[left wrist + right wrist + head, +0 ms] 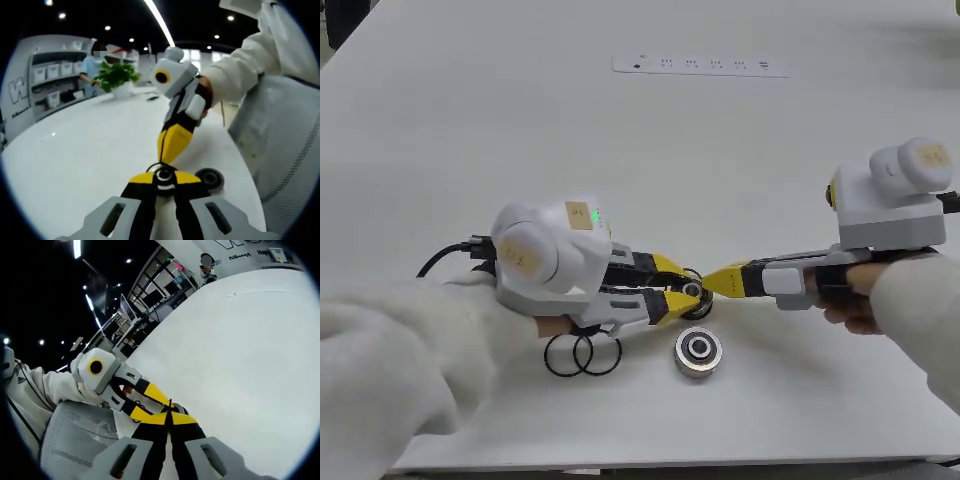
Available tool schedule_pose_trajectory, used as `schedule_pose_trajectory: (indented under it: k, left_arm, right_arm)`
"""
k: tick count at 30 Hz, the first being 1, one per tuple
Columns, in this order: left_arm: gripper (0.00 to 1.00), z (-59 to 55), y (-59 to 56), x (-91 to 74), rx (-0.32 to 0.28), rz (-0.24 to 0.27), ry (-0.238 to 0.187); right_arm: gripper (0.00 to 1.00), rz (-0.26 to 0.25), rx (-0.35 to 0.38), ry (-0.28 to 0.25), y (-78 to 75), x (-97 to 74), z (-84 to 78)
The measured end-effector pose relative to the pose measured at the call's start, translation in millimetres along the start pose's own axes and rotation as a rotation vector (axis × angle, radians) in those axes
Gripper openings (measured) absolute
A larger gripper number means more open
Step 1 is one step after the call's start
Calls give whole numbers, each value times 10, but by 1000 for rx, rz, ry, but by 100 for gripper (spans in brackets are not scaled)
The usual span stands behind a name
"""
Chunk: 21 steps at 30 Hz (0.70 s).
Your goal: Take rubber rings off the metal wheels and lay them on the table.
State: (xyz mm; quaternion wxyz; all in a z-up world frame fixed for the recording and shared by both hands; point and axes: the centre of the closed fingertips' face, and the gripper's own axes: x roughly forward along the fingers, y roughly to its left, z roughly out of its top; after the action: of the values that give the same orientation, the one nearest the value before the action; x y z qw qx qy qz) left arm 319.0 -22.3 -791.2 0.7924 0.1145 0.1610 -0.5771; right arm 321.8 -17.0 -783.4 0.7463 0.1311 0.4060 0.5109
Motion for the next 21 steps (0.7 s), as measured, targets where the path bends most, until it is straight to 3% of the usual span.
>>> schedule_pose_trajectory:
  k: [8,14,21]
  left_arm:
    - [14,4,4,8,-8,3,20]
    - [15,10,-13,2,18,11,46]
    - [19,109,4,-47,8,8,35]
  right_arm:
    - [0,-3,-1,1,0,-3,1]
    - [0,-5,2,-2,-3,-10,8]
    - [0,-9,7,-10,-6,-28,26]
